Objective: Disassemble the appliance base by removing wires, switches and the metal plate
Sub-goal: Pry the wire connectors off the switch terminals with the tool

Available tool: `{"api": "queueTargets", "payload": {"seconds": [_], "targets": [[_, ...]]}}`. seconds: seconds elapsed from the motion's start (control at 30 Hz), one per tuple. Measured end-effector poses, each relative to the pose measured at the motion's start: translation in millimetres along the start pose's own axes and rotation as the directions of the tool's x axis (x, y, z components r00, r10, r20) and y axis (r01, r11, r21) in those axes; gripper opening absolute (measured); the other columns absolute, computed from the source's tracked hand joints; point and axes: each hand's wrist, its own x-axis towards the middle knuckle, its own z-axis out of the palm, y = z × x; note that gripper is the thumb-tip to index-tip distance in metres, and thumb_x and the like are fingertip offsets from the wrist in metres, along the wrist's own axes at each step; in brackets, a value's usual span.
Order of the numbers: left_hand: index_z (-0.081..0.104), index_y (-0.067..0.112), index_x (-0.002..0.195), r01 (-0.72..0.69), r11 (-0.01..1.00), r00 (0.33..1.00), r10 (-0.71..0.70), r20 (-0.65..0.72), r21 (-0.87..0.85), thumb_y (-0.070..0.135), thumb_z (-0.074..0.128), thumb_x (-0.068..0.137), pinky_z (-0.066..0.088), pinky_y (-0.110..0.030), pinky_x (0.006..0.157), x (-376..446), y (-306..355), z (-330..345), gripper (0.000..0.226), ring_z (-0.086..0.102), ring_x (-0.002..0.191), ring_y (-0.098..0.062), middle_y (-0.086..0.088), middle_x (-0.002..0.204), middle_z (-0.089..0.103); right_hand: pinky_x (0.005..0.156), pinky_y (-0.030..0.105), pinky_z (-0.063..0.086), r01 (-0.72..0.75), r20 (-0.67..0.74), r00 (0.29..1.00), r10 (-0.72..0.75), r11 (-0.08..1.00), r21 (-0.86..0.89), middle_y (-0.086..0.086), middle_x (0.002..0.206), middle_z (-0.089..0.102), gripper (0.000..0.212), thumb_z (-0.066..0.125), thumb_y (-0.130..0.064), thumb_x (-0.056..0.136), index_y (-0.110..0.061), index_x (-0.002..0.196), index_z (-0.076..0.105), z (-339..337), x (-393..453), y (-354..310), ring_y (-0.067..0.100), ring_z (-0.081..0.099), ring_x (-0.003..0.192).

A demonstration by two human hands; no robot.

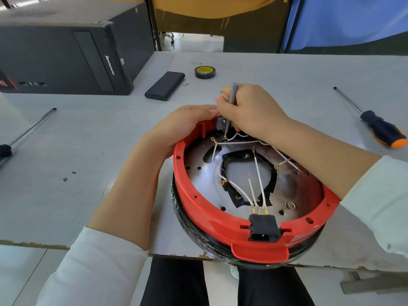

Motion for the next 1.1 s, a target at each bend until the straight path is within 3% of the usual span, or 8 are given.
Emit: {"api": "queueTargets", "payload": {"seconds": [0.17,0.37,0.5,0.67,0.77,0.83,0.9,1.1], "targets": [[0.070,0.016,0.100,-0.006,1.000,1.000,0.006,0.007,0.008,0.006,0.041,0.097,0.053,-0.015,0.066,0,0,0,0.030,0.071,0.088,-0.012,-0.001,0.094,0.075,0.051,0.031,0.034,0.032,-0.125,0.992,-0.015,0.990,0.137,-0.003,0.049,0.035,0.045,0.049,-0.023,0.096,-0.019,0.055,0.030,-3,-5,6,0.019,0.042,0.048],[0.066,0.013,0.116,0.050,0.999,0.998,-0.050,-0.032,0.019,0.012,0.045,0.097,0.053,-0.029,0.084,4,-4,-4,0.028,0.066,0.104,-0.024,-0.011,0.111,0.070,0.045,0.020,0.025,0.023,-0.170,0.985,-0.001,0.991,0.129,-0.008,0.045,0.028,0.047,0.050,-0.024,0.095,-0.022,0.053,0.027,-5,-5,10,0.011,0.034,0.044],[0.062,0.011,0.122,0.071,0.996,0.997,-0.070,-0.034,0.052,0.013,0.045,0.097,0.047,-0.039,0.098,4,-3,-4,0.031,0.064,0.109,-0.026,-0.012,0.116,0.068,0.044,0.017,0.034,-0.019,-0.230,0.971,0.069,0.977,0.214,-0.009,0.043,0.039,0.044,0.049,-0.023,0.095,-0.019,0.055,0.033,-13,-4,12,0.007,0.043,0.042],[0.062,0.012,0.123,0.071,0.996,0.997,-0.070,-0.020,0.056,0.014,0.044,0.097,0.045,-0.041,0.099,3,-3,-3,0.031,0.063,0.110,-0.027,-0.012,0.117,0.067,0.037,0.016,0.038,-0.176,0.026,0.984,0.174,0.968,0.177,0.004,0.045,0.056,0.035,0.055,-0.030,0.092,-0.011,0.065,0.046,-33,-1,10,0.009,0.043,0.029],[0.062,0.013,0.123,0.072,0.996,0.997,-0.070,-0.024,0.062,0.015,0.044,0.097,0.044,-0.042,0.101,3,-4,-4,0.032,0.063,0.111,-0.027,-0.012,0.117,0.067,0.045,0.025,0.039,-0.093,-0.033,0.995,0.095,0.995,0.045,0.009,0.052,0.055,0.037,0.055,-0.035,0.092,-0.011,0.065,0.045,-31,-10,10,0.013,0.046,0.038],[0.064,0.015,0.121,0.066,0.996,0.998,-0.064,-0.028,0.068,0.015,0.045,0.097,0.046,-0.038,0.097,2,-4,-4,0.031,0.064,0.110,-0.025,-0.009,0.116,0.068,0.049,0.031,0.032,-0.012,-0.115,0.993,0.005,0.998,-0.055,0.003,0.050,0.041,0.040,0.050,-0.032,0.096,-0.020,0.060,0.035,-23,-19,10,0.016,0.039,0.045],[0.064,0.015,0.120,0.063,0.996,0.998,-0.061,-0.035,0.059,0.015,0.045,0.097,0.048,-0.034,0.092,1,-4,-3,0.030,0.065,0.108,-0.024,-0.009,0.114,0.069,0.048,0.030,0.025,0.069,-0.125,0.989,-0.085,0.990,-0.127,-0.004,0.048,0.030,0.044,0.045,-0.028,0.098,-0.025,0.061,0.024,-19,-24,7,0.017,0.033,0.045],[0.064,0.013,0.121,0.068,0.997,0.997,-0.065,-0.051,0.048,0.014,0.045,0.097,0.049,-0.035,0.094,1,-3,-2,0.030,0.064,0.109,-0.026,-0.010,0.114,0.069,0.045,0.024,0.022,0.143,-0.152,0.975,-0.161,0.982,-0.126,-0.005,0.047,0.025,0.045,0.044,-0.026,0.099,-0.029,0.062,0.019,-17,-25,7,0.018,0.030,0.042]]}}
